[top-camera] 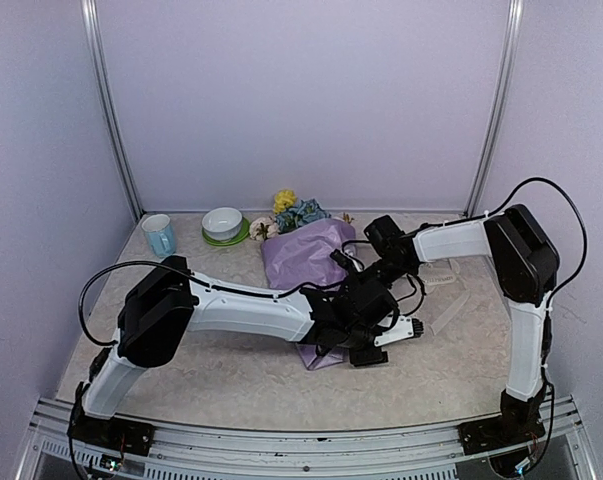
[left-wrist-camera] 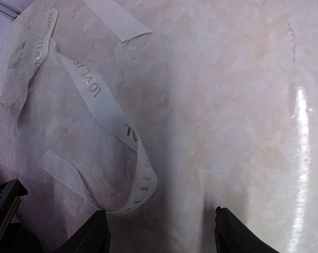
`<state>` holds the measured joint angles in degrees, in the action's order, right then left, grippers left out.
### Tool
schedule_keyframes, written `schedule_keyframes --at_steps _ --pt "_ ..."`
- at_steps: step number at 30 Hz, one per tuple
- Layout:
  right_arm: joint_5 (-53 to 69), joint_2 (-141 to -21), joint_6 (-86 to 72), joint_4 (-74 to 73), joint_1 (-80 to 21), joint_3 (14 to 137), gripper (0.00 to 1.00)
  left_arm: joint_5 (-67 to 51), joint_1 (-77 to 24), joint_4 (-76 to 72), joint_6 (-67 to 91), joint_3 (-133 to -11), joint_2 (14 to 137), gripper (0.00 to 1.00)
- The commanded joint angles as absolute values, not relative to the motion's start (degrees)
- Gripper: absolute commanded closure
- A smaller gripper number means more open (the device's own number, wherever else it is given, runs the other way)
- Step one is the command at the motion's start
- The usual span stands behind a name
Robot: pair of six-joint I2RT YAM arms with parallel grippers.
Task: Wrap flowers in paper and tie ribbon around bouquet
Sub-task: Move the ribbon to the center of the board.
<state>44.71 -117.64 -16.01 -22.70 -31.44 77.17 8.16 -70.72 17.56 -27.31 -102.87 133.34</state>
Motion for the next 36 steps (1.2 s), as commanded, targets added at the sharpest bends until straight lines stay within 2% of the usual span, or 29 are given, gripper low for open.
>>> schedule_keyframes --at_steps 1,16,18,23,24,27,32,36 --pt "43.6 -119.5 -13.5 -24.8 -31.9 79.5 1.0 8.2 -67.2 17.1 -26.6 -105.3 136.2 0.34" --pt "40.3 -120.3 -14.8 -26.0 -31.8 81.3 1.0 -1.2 -66.1 18.0 -30.8 -111.1 143.2 0.35" --pt "39.8 -120.0 -15.3 -25.5 -31.9 80.6 1.0 -1.6 -66.0 18.0 -30.8 -111.5 143.6 0.44" --pt "38.7 -118.9 -16.1 -24.5 -31.9 78.5 1.0 -2.1 -65.1 20.0 -26.0 -112.2 144.9 0.93" --pt "38.9 -118.7 -16.3 -24.0 -31.8 78.0 1.0 -2.3 -64.9 20.7 -24.6 -111.9 144.7 1.0" --pt "39.8 -117.9 -17.4 -23.0 -31.9 77.1 1.0 -4.2 -65.0 21.2 -19.6 -107.2 141.4 1.0" --pt "40.5 -116.3 -19.0 -21.6 -31.9 76.4 1.0 -10.3 -71.0 15.1 -12.8 -87.7 125.0 1.0" --pt "40.8 -115.2 -20.2 -22.1 -31.8 77.1 1.0 -11.5 -76.2 14.5 -7.3 -77.5 114.5 1.0"
